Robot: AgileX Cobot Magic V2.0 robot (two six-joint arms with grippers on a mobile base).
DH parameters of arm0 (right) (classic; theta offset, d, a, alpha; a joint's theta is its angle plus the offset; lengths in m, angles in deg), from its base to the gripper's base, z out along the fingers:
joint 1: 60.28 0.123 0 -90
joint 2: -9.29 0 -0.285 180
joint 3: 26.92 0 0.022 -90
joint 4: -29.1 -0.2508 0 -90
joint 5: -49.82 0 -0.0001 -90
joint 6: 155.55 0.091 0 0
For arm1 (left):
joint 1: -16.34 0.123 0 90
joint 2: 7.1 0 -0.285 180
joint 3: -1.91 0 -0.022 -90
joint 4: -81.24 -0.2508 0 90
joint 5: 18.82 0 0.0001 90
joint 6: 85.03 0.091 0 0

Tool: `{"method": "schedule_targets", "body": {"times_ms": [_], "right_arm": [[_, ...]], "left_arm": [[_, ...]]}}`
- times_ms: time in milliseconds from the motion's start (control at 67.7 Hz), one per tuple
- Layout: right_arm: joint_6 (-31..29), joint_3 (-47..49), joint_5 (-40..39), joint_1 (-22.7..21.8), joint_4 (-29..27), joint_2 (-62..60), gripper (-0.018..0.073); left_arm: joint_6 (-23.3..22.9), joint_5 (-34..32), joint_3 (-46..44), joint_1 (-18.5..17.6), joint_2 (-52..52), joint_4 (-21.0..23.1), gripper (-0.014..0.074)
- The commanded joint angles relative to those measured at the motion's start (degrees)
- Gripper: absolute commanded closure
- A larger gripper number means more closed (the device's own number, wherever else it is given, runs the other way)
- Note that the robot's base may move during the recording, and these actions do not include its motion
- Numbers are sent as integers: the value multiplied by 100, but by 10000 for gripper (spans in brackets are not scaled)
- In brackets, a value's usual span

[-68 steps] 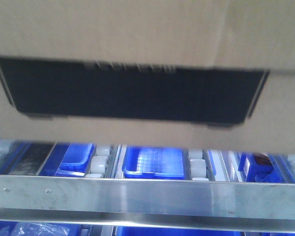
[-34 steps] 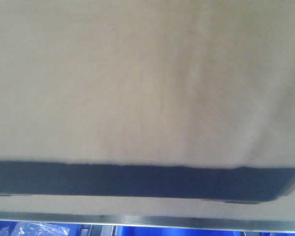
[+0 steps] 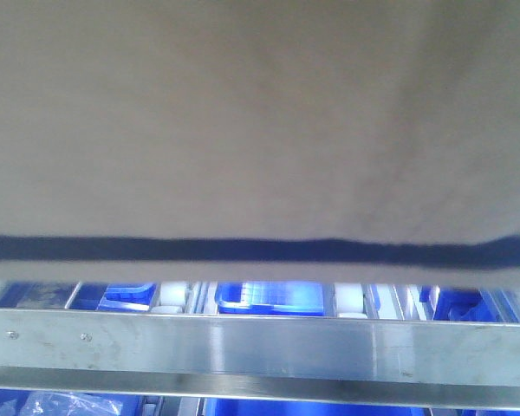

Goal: Grab box from left shelf to table start
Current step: 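Lift the box with both grippers and pull it off the roller shelf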

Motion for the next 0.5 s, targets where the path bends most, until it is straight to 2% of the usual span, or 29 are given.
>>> {"method": "schedule_targets", "body": {"times_ms": [0, 487], "right_arm": [[-165, 174, -923, -16, 97, -37, 498], [-165, 174, -938, -16, 97, -69, 500]], "left_arm": [[-107, -1040, -212, -45, 117, 383, 689], [-107, -1049, -212, -45, 141, 383, 689]]}}
